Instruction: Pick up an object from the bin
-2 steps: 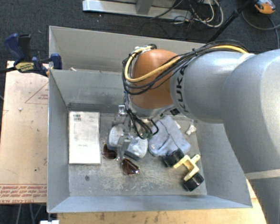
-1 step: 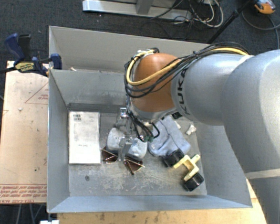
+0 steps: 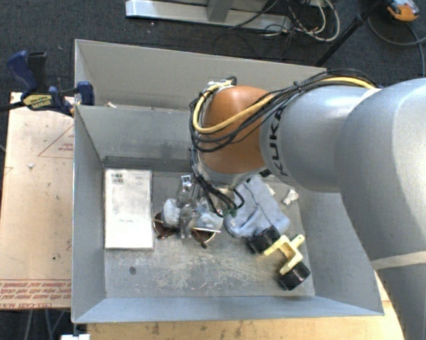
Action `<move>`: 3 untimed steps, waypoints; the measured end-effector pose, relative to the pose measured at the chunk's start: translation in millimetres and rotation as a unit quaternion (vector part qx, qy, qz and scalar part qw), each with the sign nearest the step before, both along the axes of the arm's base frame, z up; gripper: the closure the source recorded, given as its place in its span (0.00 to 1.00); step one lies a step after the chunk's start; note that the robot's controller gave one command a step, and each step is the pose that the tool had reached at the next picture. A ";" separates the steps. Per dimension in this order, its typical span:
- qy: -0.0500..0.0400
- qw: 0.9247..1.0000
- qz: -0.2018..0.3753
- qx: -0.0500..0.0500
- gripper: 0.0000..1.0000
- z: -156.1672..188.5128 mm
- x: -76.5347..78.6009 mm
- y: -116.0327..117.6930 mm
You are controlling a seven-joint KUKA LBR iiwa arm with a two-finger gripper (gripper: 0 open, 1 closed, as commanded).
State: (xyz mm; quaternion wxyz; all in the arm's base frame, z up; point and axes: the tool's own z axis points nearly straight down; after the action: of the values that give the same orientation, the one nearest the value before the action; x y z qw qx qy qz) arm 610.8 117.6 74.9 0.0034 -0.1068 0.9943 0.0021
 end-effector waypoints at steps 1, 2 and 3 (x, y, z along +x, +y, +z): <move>0.000 1.000 0.000 0.000 1.00 0.0 0.0 0.0; 0.001 1.000 0.000 0.000 1.00 2.4 -0.8 -0.2; 0.003 1.000 0.000 -0.001 1.00 10.7 -1.6 -0.5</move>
Offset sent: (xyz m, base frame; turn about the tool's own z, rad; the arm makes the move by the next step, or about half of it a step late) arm 0.0000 -0.0001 0.0285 0.0000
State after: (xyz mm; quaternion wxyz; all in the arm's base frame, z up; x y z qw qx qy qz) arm 609.2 117.1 85.6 0.0006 -0.1066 0.9943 0.0010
